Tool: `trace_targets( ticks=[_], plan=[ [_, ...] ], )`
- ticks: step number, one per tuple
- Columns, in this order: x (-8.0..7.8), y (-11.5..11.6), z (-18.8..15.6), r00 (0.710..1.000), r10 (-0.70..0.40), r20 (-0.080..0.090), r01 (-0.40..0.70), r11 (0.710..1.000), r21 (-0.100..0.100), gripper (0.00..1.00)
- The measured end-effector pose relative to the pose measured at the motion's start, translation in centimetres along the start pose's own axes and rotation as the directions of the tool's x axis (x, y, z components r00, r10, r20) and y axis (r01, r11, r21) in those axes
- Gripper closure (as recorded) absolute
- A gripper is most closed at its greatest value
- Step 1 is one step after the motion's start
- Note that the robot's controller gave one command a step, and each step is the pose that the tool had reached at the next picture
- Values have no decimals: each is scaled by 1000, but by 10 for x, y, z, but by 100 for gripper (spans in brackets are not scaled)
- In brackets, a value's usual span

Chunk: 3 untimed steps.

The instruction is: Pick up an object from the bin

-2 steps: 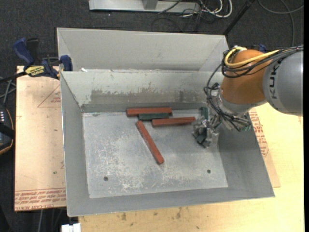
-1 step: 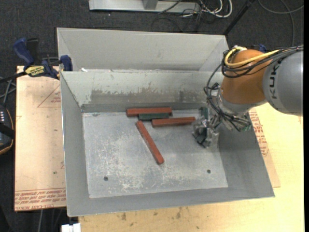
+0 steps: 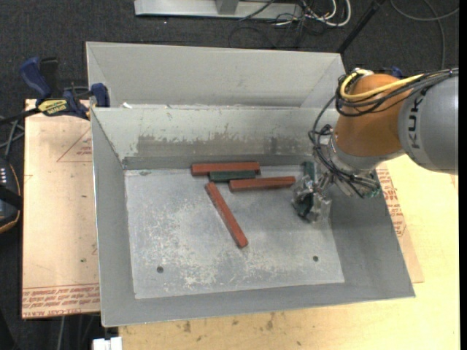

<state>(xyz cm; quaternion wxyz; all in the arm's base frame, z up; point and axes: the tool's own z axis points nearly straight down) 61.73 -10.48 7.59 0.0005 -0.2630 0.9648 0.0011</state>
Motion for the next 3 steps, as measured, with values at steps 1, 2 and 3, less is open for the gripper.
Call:
trace_targets(
  ticks=[1, 2, 3],
  plan=[
    [1, 2, -15, 1000, 0, -6, 0, 1000, -5, 100],
    [1, 2, -40, 1000, 0, -5, 0, 1000, -4, 100],
    [-1, 1, -67, 1000, 1, 4, -1, 1000, 4, 100]
  ],
)
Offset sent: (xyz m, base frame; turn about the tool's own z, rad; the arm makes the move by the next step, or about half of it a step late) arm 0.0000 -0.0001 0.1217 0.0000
